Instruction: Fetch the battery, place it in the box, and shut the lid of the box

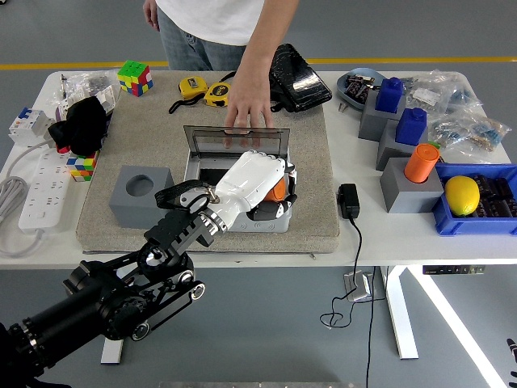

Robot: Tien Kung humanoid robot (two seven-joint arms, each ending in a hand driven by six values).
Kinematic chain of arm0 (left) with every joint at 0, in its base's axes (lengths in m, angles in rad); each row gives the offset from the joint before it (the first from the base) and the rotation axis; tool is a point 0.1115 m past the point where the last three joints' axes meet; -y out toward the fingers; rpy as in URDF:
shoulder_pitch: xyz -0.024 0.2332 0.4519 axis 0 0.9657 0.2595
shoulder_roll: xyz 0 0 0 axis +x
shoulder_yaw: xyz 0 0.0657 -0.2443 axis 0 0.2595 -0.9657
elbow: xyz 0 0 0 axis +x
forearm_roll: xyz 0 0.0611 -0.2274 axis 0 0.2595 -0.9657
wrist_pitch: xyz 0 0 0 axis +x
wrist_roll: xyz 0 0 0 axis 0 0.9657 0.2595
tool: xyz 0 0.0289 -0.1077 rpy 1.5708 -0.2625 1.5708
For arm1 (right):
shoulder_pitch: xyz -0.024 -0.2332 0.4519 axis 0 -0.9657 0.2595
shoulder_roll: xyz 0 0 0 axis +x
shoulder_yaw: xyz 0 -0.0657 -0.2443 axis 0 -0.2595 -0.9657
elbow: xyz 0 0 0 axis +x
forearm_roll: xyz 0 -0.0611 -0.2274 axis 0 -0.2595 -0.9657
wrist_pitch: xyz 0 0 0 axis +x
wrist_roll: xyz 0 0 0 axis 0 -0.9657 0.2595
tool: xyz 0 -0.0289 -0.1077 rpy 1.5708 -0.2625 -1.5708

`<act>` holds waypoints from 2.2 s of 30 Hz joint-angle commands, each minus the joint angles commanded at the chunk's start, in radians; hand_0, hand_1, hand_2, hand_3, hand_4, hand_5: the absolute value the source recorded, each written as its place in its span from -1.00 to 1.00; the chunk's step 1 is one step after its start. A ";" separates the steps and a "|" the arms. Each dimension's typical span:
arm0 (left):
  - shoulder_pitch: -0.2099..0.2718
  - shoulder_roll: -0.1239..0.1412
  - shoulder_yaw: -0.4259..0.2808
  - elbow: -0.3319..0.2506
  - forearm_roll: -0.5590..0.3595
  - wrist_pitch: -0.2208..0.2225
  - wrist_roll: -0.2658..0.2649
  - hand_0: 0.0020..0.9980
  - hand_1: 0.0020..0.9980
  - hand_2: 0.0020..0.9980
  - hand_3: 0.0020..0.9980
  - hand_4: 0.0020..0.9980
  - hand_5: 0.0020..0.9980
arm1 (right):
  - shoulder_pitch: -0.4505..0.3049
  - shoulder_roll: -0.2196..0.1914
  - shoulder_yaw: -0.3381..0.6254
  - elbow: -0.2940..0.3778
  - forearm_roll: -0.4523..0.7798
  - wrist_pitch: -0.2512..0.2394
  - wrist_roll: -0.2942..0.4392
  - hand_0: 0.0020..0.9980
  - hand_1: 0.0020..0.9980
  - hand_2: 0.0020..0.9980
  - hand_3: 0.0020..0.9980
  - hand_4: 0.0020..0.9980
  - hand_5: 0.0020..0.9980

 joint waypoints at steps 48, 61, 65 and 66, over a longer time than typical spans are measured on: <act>0.059 0.050 -0.230 -0.203 0.026 -0.090 0.031 1.00 1.00 1.00 1.00 1.00 1.00 | -0.005 0.007 0.004 0.000 0.008 0.000 0.001 0.70 0.63 0.55 0.61 1.00 1.00; 0.068 0.062 -0.302 -0.206 0.008 -0.210 0.121 1.00 1.00 1.00 1.00 1.00 1.00 | -0.008 0.005 0.001 0.000 0.011 0.000 -0.001 0.70 0.62 0.55 0.61 1.00 1.00; 0.071 0.066 -0.297 -0.212 0.011 -0.216 0.125 1.00 1.00 1.00 1.00 1.00 1.00 | -0.008 0.005 0.002 0.000 0.010 0.000 -0.002 0.70 0.62 0.55 0.61 1.00 1.00; 0.072 0.067 -0.296 -0.212 0.012 -0.222 0.128 1.00 1.00 1.00 1.00 1.00 1.00 | -0.009 0.005 0.000 0.000 0.011 -0.001 -0.001 0.70 0.62 0.55 0.61 1.00 1.00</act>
